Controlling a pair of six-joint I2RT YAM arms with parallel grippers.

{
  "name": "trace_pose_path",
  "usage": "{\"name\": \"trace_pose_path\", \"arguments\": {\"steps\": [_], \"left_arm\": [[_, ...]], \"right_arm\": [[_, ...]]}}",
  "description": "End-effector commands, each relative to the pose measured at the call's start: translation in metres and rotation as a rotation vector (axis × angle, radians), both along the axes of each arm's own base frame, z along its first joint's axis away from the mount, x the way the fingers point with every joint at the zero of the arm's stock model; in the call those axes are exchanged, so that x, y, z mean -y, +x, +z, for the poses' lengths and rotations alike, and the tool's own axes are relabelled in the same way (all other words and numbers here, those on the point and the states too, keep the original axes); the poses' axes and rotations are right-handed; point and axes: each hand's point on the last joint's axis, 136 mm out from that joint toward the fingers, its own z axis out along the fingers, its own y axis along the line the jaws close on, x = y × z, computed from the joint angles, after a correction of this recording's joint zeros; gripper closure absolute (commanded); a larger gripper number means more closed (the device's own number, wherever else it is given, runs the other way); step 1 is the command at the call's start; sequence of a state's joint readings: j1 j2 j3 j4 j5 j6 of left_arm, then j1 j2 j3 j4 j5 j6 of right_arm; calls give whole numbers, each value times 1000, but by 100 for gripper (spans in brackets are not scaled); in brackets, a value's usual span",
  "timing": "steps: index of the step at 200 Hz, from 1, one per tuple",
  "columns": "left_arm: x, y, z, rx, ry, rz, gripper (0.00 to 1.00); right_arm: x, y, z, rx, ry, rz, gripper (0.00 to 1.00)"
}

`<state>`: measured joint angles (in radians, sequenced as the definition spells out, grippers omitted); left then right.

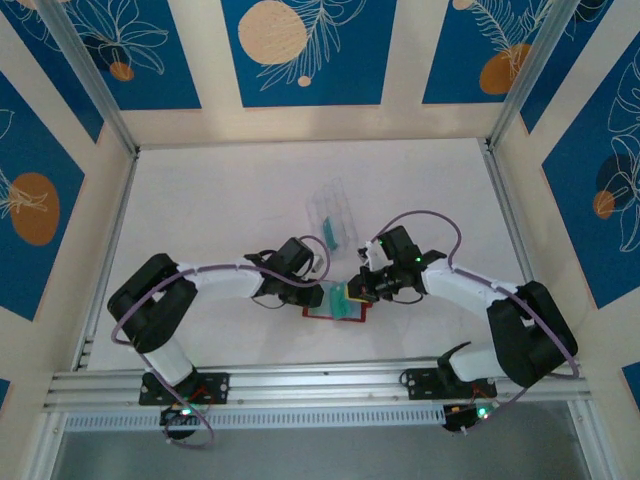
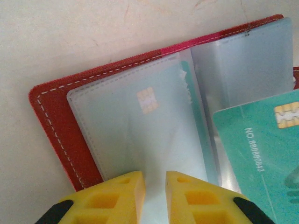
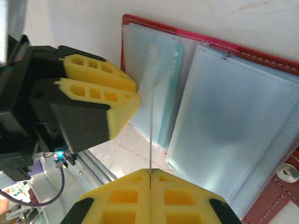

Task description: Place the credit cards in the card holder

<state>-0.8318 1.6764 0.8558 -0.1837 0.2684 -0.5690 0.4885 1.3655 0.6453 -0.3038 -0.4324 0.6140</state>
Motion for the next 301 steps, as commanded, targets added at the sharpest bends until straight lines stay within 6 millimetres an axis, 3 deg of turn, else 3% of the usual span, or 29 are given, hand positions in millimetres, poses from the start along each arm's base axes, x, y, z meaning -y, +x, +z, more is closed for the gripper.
{"name": "trace_pose_path", "arguments": {"steps": [1,162,301], "left_arm": [[-21,-14,-20,-38,95,12,79],[-21,-14,-20,-40,87,17,79],[-26,-21,-26,-57,91,24,79]], "right_arm": [[1,-7,-3,-59,41,0,100],[5,-4,-27,-116,47,-20,100],[5,26,-48,-13,-47,-72,100]]}}
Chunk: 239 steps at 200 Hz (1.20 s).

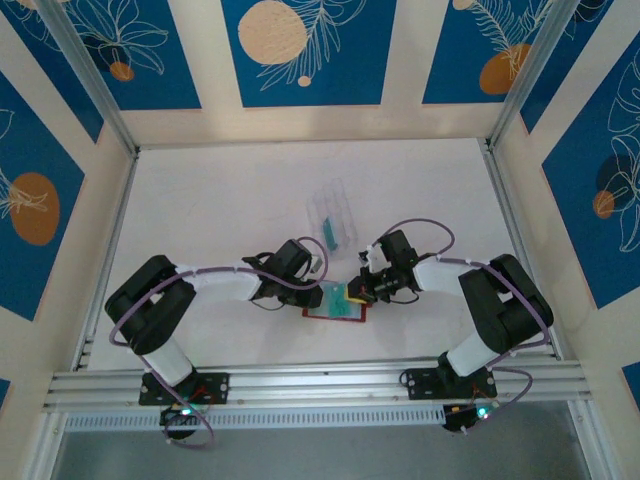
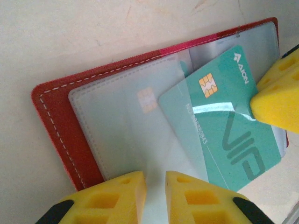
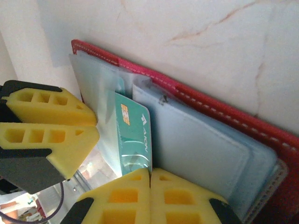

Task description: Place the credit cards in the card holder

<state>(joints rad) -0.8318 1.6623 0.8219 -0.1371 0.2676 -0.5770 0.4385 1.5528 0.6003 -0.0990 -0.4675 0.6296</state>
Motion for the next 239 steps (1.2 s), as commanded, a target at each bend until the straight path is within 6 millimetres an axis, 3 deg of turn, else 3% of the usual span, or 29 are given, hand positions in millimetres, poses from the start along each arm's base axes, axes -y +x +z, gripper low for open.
{"name": "trace_pose_path", "arguments": {"steps": [1,85,141,209,239], "left_arm": [[-25,-20,-25,-71,111,18,79],[-24,-22,-27,-85,95,33,79],[-22,-24,-27,-96,80,43,79],[-13,-25,-19,-100,44,39,79],[-7,-25,-2,-102,-16,44,78]], "right_arm": [[3,9,-6,36,-66,-25,100],[-2,9,-5,73,-110,-73,100],[-22,2,3,83,-89,-55,100],[-46,-3,-2,81,-86,-30,100],[-41,-2,-10,70,-123,-43,100]]}}
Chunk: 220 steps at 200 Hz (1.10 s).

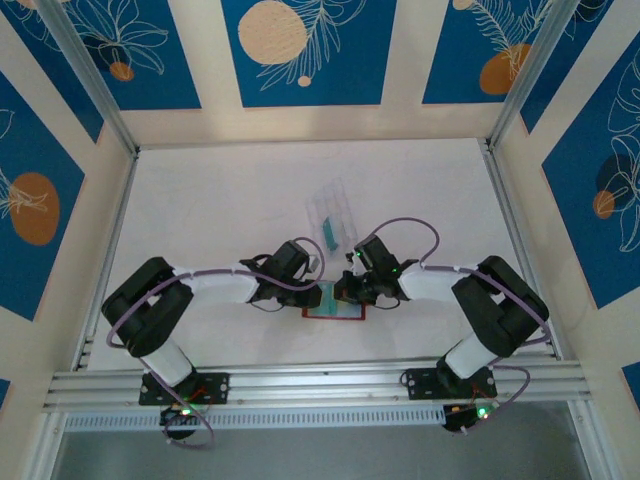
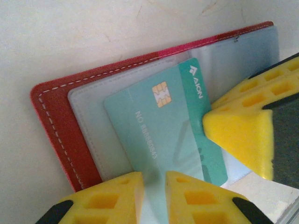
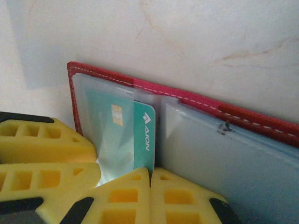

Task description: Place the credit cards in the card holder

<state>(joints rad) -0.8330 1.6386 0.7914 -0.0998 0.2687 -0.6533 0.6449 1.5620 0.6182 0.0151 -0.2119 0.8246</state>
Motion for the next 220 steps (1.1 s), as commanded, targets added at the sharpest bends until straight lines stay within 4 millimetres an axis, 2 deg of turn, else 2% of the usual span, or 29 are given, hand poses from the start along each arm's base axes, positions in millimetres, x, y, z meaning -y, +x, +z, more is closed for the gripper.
{"name": "trace_pose_path", "arguments": {"steps": [1,16,37,79,109,149,186,220], "left_arm": [[-6,-24,-4,-79,11,-19,77],[-7,-19,8,-81,-39,5,77],[-16,-14,15,-71,-56,40,78],[-44,-14,-1,-51,63,63,89],[-42,-20,-18,-87,80,39,96],[-35,-25,-35,-107,90,18,97],[-27,-27,-37,-111,78,15,97],[-28,-27,-36,-108,84,21,97]], "right_arm": [[-7,-4,-3,-18,-3,13,100],[-3,-4,-5,-26,-7,9,100],[0,-5,-6,-33,-9,15,100],[-1,-6,-4,-34,-8,36,100],[-2,-6,-4,-36,-6,39,100],[-6,-7,-2,-40,7,34,100],[-18,-6,0,-39,22,33,100],[-28,-9,-2,-37,20,51,100]]}}
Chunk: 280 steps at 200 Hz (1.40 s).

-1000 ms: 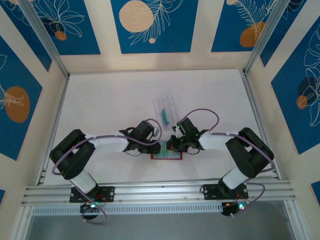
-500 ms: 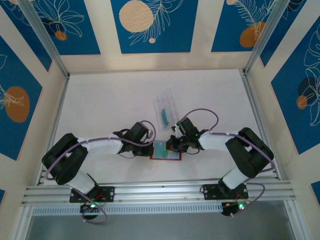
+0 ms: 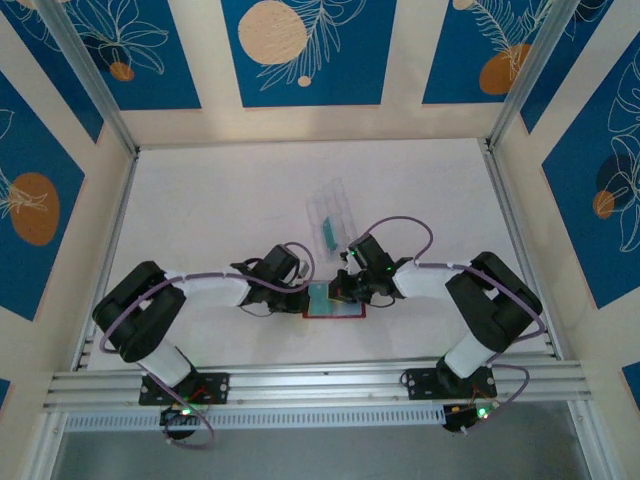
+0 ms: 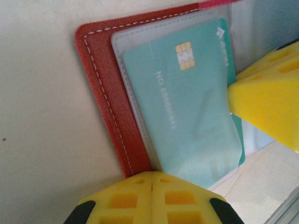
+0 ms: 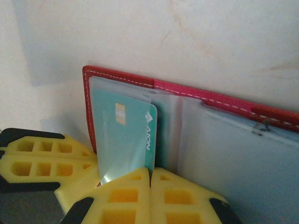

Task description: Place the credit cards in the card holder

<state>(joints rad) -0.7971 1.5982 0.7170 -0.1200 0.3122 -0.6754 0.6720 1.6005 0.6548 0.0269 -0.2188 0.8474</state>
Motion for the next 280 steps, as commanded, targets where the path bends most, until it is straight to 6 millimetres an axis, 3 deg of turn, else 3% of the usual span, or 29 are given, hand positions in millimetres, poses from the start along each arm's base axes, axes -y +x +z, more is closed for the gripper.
{"name": "trace_pose_path", "arguments": {"steps": [1,36,71,100,125,166,226,280], "left_arm": [[-6,-13,-26,-32,72,-14,97],[-13,-14,-29,-31,100,1,96],[-20,-16,-34,-34,122,18,96],[-20,-17,-37,-37,123,21,96],[-20,-17,-37,-37,118,21,96],[-19,-18,-37,-40,114,19,96],[-17,-16,-37,-40,109,20,95],[-16,-16,-37,-43,105,21,94]], "right_arm": [[-15,-10,-3,-26,8,38,100],[-4,-12,-1,-12,-51,41,95],[25,-10,8,14,-184,-3,64],[36,-8,25,59,-234,10,56],[48,-6,40,107,-295,22,60],[71,8,39,158,-473,44,68],[66,20,23,185,-578,110,61],[65,12,-8,141,-645,150,61]]}}
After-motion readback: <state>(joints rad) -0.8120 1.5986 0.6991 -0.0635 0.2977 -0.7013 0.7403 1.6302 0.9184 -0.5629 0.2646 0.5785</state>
